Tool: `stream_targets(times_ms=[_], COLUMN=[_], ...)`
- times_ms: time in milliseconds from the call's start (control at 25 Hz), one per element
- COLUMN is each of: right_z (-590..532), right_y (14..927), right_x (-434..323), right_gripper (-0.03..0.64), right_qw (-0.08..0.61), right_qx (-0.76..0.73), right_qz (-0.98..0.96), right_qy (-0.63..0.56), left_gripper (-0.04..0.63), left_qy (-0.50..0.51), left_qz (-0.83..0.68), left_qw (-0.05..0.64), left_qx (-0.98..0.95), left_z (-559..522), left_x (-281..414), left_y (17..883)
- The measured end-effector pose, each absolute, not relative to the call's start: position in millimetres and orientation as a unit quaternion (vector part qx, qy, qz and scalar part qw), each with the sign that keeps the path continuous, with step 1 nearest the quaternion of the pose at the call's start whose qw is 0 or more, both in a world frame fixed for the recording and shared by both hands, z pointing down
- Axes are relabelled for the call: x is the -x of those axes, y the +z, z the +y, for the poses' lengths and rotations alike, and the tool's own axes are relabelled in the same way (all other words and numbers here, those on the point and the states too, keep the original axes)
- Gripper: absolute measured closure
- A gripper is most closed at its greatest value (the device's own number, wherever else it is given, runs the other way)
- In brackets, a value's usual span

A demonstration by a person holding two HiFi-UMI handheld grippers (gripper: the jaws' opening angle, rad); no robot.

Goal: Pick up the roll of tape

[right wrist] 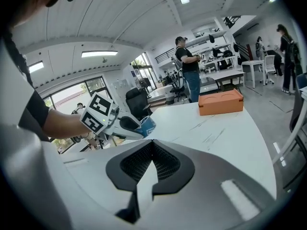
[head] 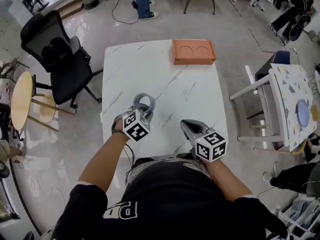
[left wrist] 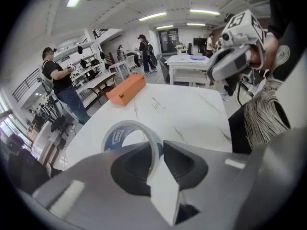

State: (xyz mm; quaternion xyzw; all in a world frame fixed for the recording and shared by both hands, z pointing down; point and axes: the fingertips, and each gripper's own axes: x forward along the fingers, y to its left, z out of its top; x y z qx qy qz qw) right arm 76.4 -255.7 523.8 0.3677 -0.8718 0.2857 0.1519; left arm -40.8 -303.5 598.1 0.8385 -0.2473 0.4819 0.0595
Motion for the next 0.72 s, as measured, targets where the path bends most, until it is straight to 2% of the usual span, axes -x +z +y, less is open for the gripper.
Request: stream_targets(times_ms=[720], right_z=[-265.1], right_y=[490.7], right_x=[-48.5], right_gripper=[0.618], right_qw=[0.146], right_qx=[-0.352], right_qz=[-0.893], right_qy=[0.24], left_gripper=[0.465], left_qy=[0.259], left_qz=[-0.381], left_qw=[0.217], left_qx=[-0.861], left_z=[-261.6], left_x=[84.4], left_y=[512.0])
